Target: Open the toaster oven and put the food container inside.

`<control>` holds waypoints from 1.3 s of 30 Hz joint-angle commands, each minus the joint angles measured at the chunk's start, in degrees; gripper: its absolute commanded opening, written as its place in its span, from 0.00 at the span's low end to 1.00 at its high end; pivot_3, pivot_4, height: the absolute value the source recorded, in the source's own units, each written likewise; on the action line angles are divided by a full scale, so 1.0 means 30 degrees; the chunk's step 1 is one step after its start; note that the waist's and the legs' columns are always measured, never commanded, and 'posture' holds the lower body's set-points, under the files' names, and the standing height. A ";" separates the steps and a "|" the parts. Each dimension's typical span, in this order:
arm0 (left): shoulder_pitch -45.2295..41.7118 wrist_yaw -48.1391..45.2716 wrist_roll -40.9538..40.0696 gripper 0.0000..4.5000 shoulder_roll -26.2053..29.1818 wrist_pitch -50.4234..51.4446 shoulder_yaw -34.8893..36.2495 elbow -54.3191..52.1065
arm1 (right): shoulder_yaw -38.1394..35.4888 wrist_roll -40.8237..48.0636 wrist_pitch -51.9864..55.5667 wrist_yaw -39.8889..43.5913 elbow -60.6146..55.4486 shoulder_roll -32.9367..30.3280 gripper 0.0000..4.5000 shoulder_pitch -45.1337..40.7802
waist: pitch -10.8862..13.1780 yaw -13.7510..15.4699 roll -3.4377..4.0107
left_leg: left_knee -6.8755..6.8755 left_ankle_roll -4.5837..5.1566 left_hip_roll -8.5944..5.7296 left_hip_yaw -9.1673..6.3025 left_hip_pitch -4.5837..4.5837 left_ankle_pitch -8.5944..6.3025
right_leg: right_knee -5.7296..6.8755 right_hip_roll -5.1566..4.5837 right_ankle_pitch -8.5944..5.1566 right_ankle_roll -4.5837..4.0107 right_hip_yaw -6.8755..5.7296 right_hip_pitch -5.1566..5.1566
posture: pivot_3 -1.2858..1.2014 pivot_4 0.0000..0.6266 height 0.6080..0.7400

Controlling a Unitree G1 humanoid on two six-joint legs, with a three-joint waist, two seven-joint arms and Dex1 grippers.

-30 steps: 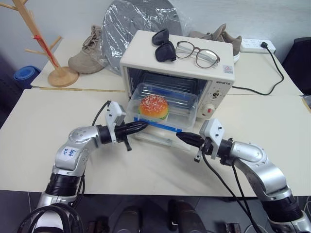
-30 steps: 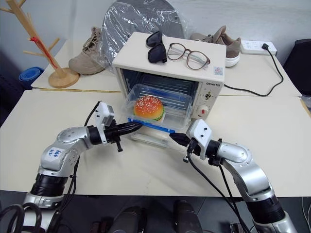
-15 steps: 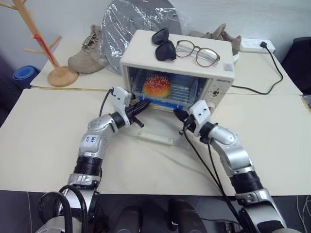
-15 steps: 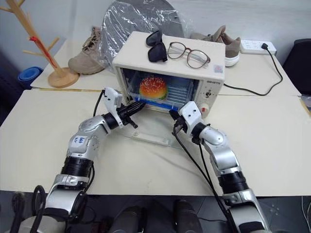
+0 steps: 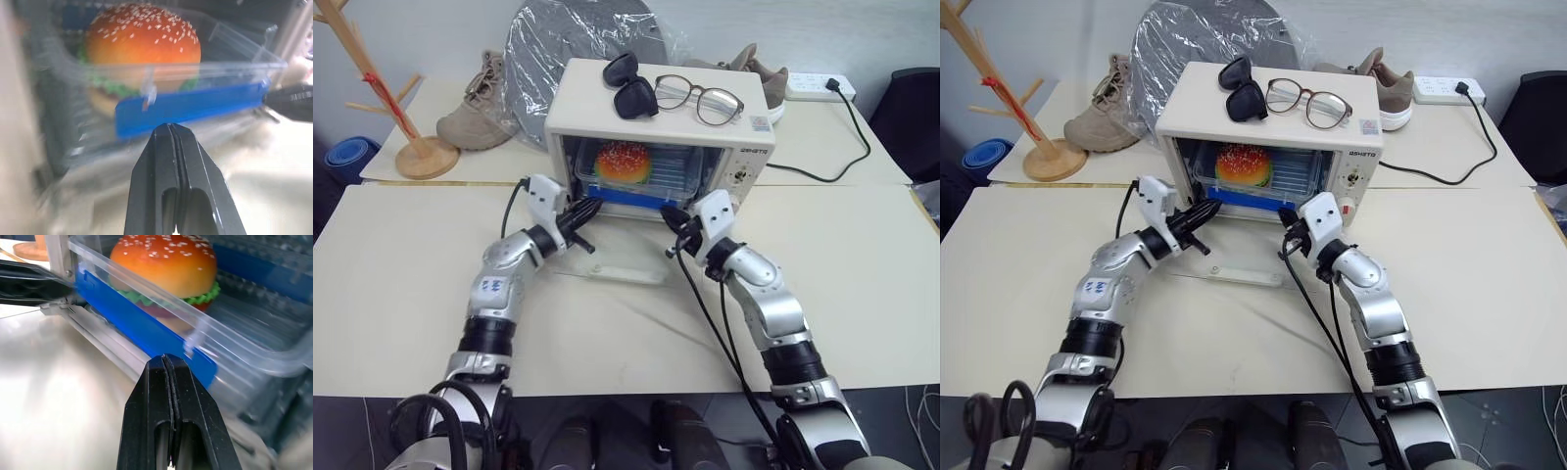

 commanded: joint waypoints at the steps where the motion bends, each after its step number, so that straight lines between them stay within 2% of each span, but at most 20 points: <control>1: 0.1852 -0.1663 -0.2268 0.04 0.1830 0.1934 0.1310 -0.4464 | -0.0917 0.1814 0.1099 0.1637 -0.3092 -0.1120 0.00 0.1026 | 0.0000 -0.0005 0.0001 | -0.0003 0.0002 0.0000 -0.0002 -0.0001 -0.0002 | -0.0001 0.0000 0.0000 0.0000 0.0004 -0.0004 | 0.52 0.24 1.00; 4: 0.4769 -0.5238 -0.3668 0.20 0.5156 0.2081 0.2817 -0.6763 | -0.1830 0.3159 0.1657 0.4442 -0.4377 -0.3729 0.00 0.2603 | 0.0001 -0.0138 0.0003 | -0.0064 0.0000 0.0005 -0.0014 0.0004 -0.0004 | -0.0031 -0.0001 -0.0002 -0.0002 0.0004 0.0001 | 0.52 0.24 1.00; 6: 0.5889 -0.6616 -0.3868 0.32 0.6534 0.1578 0.3381 -0.7075 | -0.2208 0.3510 0.1692 0.5325 -0.4415 -0.4844 0.00 0.3133 | 0.0004 -0.0184 0.0009 | -0.0100 0.0004 0.0004 -0.0012 0.0024 -0.0006 | -0.0063 -0.0010 -0.0007 -0.0012 0.0004 0.0017 | 0.52 0.24 1.00; 10: 0.8553 -1.2397 -0.4480 0.60 0.9793 -0.0432 0.5450 -0.4801 | -0.2491 0.2028 -0.1076 0.7835 0.0183 -0.7574 0.00 0.3712 | 0.0004 -0.0208 0.0011 | -0.0177 0.0102 -0.0008 -0.0011 0.0119 -0.0056 | -0.0146 -0.0033 -0.0020 -0.0038 -0.0002 0.0076 | 0.52 0.24 1.00; 12: 0.8808 -1.3552 -0.4553 0.74 1.0497 -0.0864 0.5508 -0.4218 | -0.1669 0.1248 -0.2640 0.8799 0.2428 -0.7839 0.00 0.3480 | 0.0008 -0.0179 0.0016 | -0.0196 0.0105 -0.0006 -0.0005 0.0142 -0.0058 | -0.0138 -0.0033 -0.0045 -0.0083 -0.0015 0.0073 | 0.52 0.24 1.00; 16: 0.8100 -1.3569 -0.5066 0.99 1.0274 -0.0647 0.5502 -0.4386 | -0.0671 0.0988 -0.4048 0.9975 0.4491 -0.6728 0.00 0.2723 | 0.0007 -0.0234 0.0016 | -0.0199 0.0094 0.0004 -0.0032 0.0139 -0.0051 | -0.0108 -0.0033 -0.0052 -0.0095 -0.0036 0.0070 | 0.52 0.24 1.00; 20: 0.7713 -1.2021 -0.6207 0.99 0.9483 0.0714 0.6083 -0.5253 | -0.0067 0.1494 -0.4787 1.0858 0.4139 -0.5307 0.00 0.2607 | 0.0003 -0.0407 0.0016 | -0.0210 0.0068 0.0028 -0.0025 0.0151 -0.0043 | -0.0056 -0.0009 -0.0050 -0.0094 -0.0026 0.0057 | 0.52 0.24 1.00; 25: 0.7999 -0.9329 -0.7524 0.99 0.8497 0.2326 0.7319 -0.6309 | -0.0708 0.2747 -0.5975 1.1258 0.3565 -0.3702 0.00 0.2496 | 0.0004 -0.0275 0.0015 | -0.0208 -0.0003 0.0040 -0.0025 0.0117 -0.0003 | -0.0013 0.0000 -0.0050 -0.0093 -0.0030 0.0034 | 0.52 0.24 1.00; 28: 0.8222 -0.7647 -0.8047 0.99 0.7709 0.2660 0.8216 -0.6887 | -0.1944 0.4718 -0.5934 1.0633 0.2795 -0.2366 0.00 0.1951 | 0.0004 -0.0237 0.0015 | -0.0202 -0.0002 0.0032 -0.0031 0.0118 -0.0004 | -0.0021 -0.0011 -0.0049 -0.0092 -0.0032 0.0040 | 0.52 0.24 1.00; 33: 0.9094 -0.6168 -0.7590 0.99 0.6937 0.2326 0.8812 -0.7494 | -0.4528 0.8063 -0.5052 0.9006 0.2696 -0.0745 0.00 -0.0896 | 0.0008 -0.0265 0.0021 | -0.0203 -0.0027 0.0029 -0.0035 0.0120 0.0008 | -0.0015 -0.0013 -0.0047 -0.0088 -0.0031 0.0036 | 0.52 0.24 1.00; 36: 0.9627 -0.6168 -0.7123 0.99 0.6979 0.1755 0.8754 -0.7502 | -0.5488 0.9302 -0.3785 0.8558 0.3114 -0.0793 0.00 -0.2590 | 0.0009 -0.0266 0.0025 | -0.0207 -0.0041 0.0030 -0.0042 0.0119 0.0012 | -0.0018 -0.0014 -0.0048 -0.0090 -0.0037 0.0031 | 0.52 0.24 1.00; 38: 1.0155 -0.6654 -0.6419 0.99 0.7258 0.0989 0.8647 -0.7184 | -0.5306 0.9773 -0.2248 0.9782 0.2677 -0.1774 0.00 -0.2416 | 0.0008 -0.0181 0.0022 | -0.0221 -0.0044 0.0035 -0.0057 0.0115 0.0009 | -0.0035 -0.0013 -0.0051 -0.0095 -0.0049 0.0036 | 0.52 0.24 1.00; 39: 1.0711 -0.7058 -0.5287 1.00 0.7399 -0.0369 0.8493 -0.6624 | -0.5002 0.9708 -0.1671 1.0848 0.2318 -0.2625 0.04 -0.1942 | 0.0007 -0.0156 0.0023 | -0.0230 -0.0039 0.0032 -0.0067 0.0106 0.0006 | -0.0060 -0.0024 -0.0052 -0.0097 -0.0061 0.0042 | 0.52 0.24 1.00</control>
